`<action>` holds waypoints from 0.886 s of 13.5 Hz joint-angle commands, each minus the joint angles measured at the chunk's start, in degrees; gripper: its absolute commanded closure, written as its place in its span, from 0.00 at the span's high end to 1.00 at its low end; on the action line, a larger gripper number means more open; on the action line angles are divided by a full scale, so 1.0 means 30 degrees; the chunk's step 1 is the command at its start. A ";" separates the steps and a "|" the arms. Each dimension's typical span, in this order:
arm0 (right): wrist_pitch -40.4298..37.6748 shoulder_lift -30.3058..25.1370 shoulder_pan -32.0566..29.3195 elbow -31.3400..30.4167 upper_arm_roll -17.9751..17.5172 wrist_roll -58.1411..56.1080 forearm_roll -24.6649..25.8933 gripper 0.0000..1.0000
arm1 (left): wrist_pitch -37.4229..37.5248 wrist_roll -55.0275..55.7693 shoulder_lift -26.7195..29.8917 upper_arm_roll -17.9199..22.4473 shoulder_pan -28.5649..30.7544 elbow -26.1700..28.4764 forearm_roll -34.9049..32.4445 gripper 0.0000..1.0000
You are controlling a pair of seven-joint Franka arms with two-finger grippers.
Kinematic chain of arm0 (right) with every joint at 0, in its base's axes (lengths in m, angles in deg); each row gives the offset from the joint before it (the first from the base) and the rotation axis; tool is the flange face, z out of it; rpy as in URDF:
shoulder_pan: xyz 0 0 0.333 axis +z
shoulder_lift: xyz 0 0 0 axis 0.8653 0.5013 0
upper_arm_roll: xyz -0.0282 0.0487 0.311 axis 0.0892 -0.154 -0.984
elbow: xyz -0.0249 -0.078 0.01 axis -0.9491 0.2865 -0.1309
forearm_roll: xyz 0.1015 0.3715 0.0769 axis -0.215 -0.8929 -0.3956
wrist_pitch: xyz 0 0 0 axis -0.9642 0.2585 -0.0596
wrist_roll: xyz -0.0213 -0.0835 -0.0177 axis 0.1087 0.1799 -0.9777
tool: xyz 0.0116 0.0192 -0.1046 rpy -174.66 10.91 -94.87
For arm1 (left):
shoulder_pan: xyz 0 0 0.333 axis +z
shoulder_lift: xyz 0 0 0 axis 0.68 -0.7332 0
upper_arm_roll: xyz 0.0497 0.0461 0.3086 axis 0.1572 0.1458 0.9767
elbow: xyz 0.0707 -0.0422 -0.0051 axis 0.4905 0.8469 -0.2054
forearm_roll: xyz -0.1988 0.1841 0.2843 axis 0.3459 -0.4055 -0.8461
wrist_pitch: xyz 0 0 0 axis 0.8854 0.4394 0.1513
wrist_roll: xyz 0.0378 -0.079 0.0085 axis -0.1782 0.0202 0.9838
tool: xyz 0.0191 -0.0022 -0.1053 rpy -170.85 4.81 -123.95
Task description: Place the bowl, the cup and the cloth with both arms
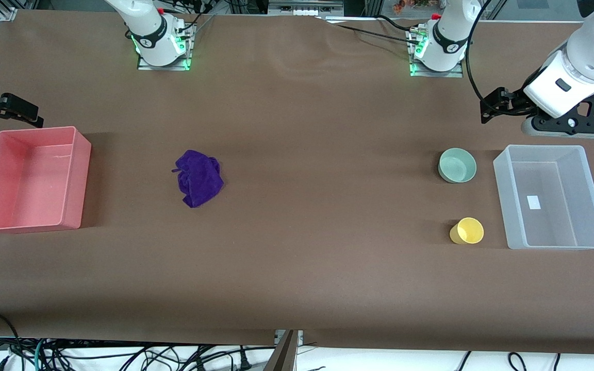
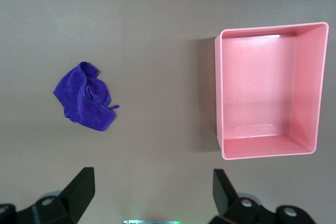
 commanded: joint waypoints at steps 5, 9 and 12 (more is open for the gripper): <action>-0.0036 0.0048 -0.0098 0.0238 -0.0004 0.0166 -0.0244 0.99 | 0.0137 -0.1250 0.0166 0.0088 0.0349 -0.0007 -0.0348 1.00; -0.0036 0.0048 -0.0127 0.0238 -0.0004 0.0166 -0.0244 0.99 | 0.0254 -0.1221 0.0137 0.0118 0.0524 -0.0007 -0.0348 1.00; -0.0036 0.0048 -0.0098 0.0238 -0.0004 0.0166 -0.0244 0.99 | 0.0574 -0.1250 -0.0097 0.0118 0.1225 -0.0007 -0.0115 1.00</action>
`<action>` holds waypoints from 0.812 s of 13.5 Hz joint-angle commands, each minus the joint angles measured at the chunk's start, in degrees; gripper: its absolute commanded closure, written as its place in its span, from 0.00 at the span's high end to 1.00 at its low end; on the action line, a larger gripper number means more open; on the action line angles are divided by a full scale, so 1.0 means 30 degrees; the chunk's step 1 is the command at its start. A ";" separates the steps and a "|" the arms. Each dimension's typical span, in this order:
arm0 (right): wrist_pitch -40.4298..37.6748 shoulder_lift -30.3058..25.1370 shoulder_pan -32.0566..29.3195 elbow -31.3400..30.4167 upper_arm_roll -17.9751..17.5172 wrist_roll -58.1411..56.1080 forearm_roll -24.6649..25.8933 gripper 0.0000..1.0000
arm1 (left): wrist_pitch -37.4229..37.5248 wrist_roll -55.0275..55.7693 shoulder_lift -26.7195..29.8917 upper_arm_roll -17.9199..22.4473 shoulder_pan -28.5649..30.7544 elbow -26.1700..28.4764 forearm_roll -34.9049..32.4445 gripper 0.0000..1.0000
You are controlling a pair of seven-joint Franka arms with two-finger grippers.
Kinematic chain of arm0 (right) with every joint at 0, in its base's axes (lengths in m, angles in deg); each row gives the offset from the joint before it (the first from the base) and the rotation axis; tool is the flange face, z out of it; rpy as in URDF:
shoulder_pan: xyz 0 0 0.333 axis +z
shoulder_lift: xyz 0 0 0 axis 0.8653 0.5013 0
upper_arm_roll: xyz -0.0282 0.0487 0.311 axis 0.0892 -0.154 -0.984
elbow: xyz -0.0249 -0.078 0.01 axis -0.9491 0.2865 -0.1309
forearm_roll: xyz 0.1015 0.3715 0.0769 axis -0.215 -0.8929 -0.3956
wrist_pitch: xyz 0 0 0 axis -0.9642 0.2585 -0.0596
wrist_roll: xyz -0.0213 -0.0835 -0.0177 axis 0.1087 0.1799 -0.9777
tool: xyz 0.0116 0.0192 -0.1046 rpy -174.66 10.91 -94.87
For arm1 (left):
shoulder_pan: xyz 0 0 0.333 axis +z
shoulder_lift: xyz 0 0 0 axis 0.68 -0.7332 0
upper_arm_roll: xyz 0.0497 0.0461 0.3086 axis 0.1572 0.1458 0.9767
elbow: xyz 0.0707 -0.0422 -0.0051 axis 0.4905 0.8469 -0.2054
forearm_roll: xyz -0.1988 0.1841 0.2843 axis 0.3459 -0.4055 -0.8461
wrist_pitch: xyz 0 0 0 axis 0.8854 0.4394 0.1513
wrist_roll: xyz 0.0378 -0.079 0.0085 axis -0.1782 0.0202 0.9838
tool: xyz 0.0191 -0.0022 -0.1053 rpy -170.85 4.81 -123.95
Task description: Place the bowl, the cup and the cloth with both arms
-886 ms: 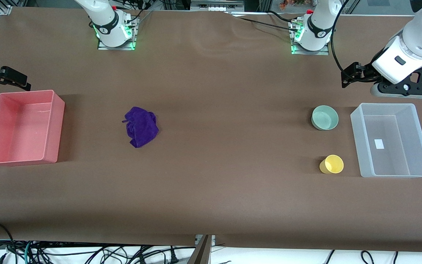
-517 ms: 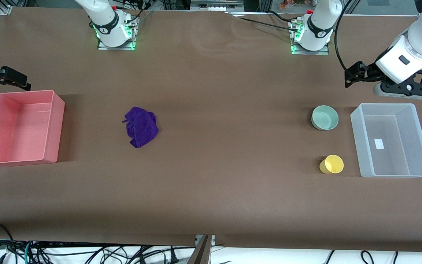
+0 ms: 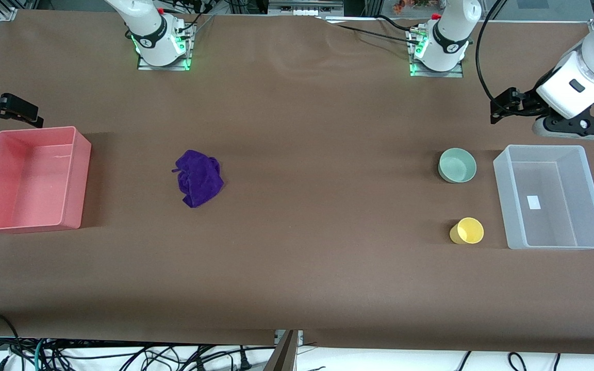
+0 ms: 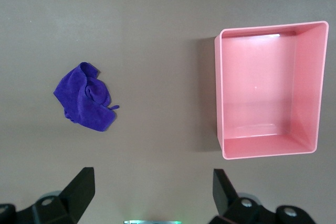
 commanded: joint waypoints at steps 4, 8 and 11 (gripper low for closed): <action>-0.0036 0.0048 -0.0124 0.0238 -0.0017 0.0099 -0.0217 0.99 | 0.1183 -0.3674 -0.0740 -0.0117 0.0942 -0.0014 -0.0084 1.00; -0.0006 0.0106 -0.0066 0.0238 -0.0046 0.0158 -0.0275 0.99 | 0.1184 -0.7135 -0.2495 -0.0175 0.0855 -0.0042 -0.0317 1.00; 0.0052 0.1394 0.0138 0.0238 -0.0251 0.0070 -0.0363 0.99 | -0.0420 -1.1139 -0.4136 -0.0204 0.0825 0.0306 -0.0494 1.00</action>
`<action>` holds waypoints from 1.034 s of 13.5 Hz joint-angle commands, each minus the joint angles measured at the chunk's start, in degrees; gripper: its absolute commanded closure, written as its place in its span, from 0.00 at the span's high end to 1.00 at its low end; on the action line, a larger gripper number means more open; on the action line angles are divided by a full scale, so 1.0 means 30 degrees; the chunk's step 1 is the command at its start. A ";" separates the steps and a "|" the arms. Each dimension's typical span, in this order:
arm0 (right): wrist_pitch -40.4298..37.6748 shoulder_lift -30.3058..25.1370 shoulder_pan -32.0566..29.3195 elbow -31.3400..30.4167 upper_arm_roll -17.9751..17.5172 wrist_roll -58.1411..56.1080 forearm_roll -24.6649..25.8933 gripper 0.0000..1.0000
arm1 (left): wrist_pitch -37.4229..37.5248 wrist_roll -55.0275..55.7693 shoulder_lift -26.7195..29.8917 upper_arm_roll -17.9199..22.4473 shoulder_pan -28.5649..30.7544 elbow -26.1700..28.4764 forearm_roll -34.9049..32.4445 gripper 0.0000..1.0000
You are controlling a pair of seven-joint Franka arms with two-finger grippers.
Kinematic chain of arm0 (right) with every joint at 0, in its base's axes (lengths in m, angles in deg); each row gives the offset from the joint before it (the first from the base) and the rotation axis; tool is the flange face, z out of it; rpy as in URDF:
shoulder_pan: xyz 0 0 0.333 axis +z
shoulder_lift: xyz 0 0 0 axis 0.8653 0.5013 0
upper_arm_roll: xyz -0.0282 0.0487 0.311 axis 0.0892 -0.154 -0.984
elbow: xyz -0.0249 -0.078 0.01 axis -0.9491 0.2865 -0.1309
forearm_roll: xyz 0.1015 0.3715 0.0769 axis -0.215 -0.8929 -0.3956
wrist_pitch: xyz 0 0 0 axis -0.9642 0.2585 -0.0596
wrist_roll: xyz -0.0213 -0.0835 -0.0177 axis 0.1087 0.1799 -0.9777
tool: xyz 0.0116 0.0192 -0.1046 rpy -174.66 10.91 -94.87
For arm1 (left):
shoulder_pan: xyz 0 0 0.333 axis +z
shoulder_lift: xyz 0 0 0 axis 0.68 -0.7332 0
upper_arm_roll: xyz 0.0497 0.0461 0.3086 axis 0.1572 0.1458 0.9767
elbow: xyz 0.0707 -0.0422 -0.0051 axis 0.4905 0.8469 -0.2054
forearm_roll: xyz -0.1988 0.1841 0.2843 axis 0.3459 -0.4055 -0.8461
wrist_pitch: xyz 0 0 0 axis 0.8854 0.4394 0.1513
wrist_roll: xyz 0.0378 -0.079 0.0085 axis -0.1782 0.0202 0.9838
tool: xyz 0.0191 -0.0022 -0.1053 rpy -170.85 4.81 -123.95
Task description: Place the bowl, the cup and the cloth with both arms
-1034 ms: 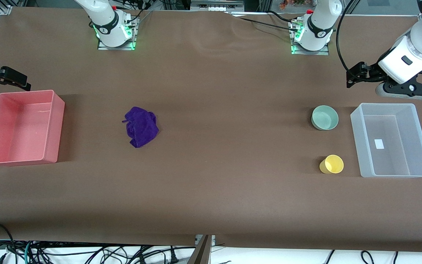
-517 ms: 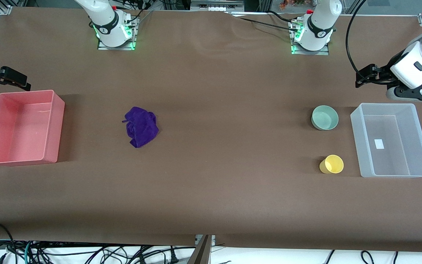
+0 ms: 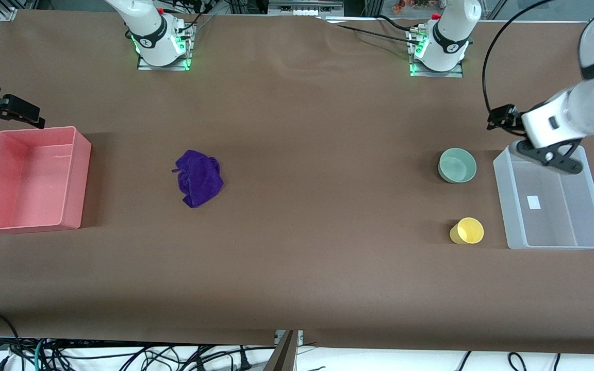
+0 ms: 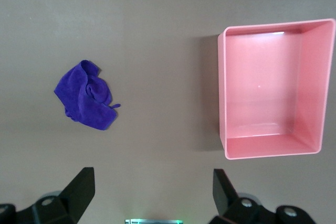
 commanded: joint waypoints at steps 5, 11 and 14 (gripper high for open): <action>0.0283 0.2534 0.1026 0.0218 -0.0418 -0.0022 -0.0283 0.99 | -0.7765 -0.8259 -0.1823 -0.0089 0.1030 0.4593 -0.0506 1.00; 0.4230 0.5058 0.2781 -0.0804 -0.0740 0.2605 -0.1043 0.99 | -1.5450 -0.8850 -0.1822 -0.0089 0.1558 1.0490 -0.2202 1.00; 0.8235 0.5528 0.3752 -0.3053 -0.1495 0.5769 -0.1132 0.99 | -1.6515 -0.8879 -0.2493 -0.0118 0.1529 1.1346 -0.3201 1.00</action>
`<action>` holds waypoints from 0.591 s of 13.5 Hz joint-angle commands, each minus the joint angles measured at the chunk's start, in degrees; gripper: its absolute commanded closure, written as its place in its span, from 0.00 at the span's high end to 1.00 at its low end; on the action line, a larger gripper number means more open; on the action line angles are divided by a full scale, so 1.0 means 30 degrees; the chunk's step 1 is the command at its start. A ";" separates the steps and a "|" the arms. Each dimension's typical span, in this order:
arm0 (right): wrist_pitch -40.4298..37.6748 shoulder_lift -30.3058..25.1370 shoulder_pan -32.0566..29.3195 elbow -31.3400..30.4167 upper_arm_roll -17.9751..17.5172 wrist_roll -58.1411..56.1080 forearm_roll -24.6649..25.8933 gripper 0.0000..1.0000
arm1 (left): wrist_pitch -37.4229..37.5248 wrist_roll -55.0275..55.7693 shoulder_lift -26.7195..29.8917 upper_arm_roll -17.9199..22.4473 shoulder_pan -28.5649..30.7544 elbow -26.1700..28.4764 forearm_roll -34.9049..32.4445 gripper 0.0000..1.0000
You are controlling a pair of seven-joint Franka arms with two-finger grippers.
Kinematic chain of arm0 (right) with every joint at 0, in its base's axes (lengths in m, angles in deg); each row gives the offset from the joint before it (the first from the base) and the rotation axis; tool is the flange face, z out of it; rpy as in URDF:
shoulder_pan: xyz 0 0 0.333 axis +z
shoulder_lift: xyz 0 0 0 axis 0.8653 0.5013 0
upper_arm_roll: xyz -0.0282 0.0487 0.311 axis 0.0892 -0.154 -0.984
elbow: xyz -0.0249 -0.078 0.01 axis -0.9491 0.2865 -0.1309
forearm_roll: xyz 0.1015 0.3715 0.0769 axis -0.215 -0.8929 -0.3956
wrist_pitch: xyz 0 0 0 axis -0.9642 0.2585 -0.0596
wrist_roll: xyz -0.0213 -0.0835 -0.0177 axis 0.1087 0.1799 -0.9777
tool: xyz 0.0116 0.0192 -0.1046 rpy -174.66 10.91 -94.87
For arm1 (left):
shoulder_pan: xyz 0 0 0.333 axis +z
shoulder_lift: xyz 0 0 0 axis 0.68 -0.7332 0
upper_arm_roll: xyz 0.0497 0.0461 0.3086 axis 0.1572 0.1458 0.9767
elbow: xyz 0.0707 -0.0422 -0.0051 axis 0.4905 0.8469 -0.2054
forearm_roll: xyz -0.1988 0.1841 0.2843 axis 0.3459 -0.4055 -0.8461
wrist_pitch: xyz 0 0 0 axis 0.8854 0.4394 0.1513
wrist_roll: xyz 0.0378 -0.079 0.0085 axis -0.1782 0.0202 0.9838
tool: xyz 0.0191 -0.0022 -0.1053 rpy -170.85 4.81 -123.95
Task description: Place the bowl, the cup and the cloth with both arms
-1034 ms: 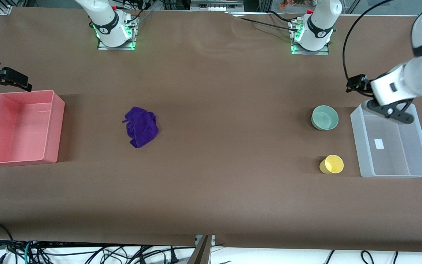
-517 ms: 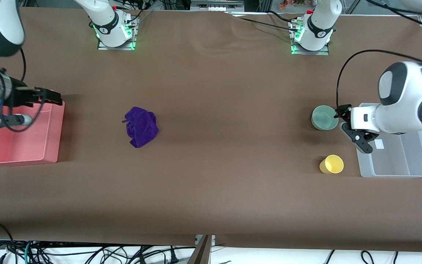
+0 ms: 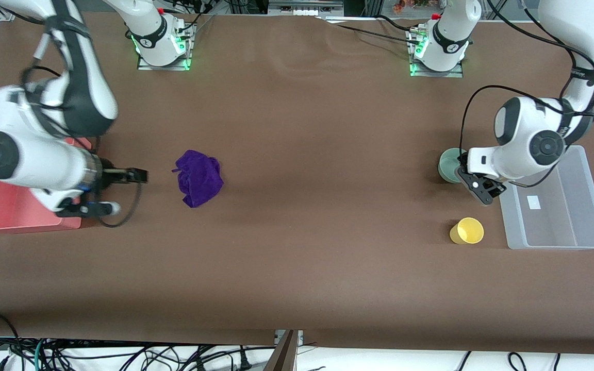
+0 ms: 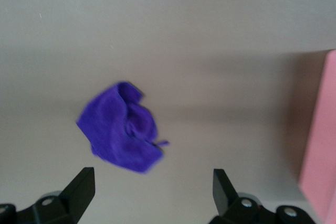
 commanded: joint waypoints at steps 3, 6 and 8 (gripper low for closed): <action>0.8317 0.0046 0.0272 -0.5329 -0.1313 0.2395 -0.0225 0.99 | -0.1432 -0.1340 -0.0985 -0.0152 0.0188 0.0476 -0.0635 0.94; 1.1231 0.1040 0.0273 -0.6950 -0.1461 0.2337 -0.0050 0.99 | -0.1876 -0.2401 -0.1689 -0.0182 0.0538 0.0446 -0.0635 0.46; 1.1938 0.1627 0.0477 -0.7274 -0.1461 0.2337 0.0039 0.99 | -0.1818 -0.3479 -0.1691 -0.0182 0.0510 0.0242 -0.0635 0.00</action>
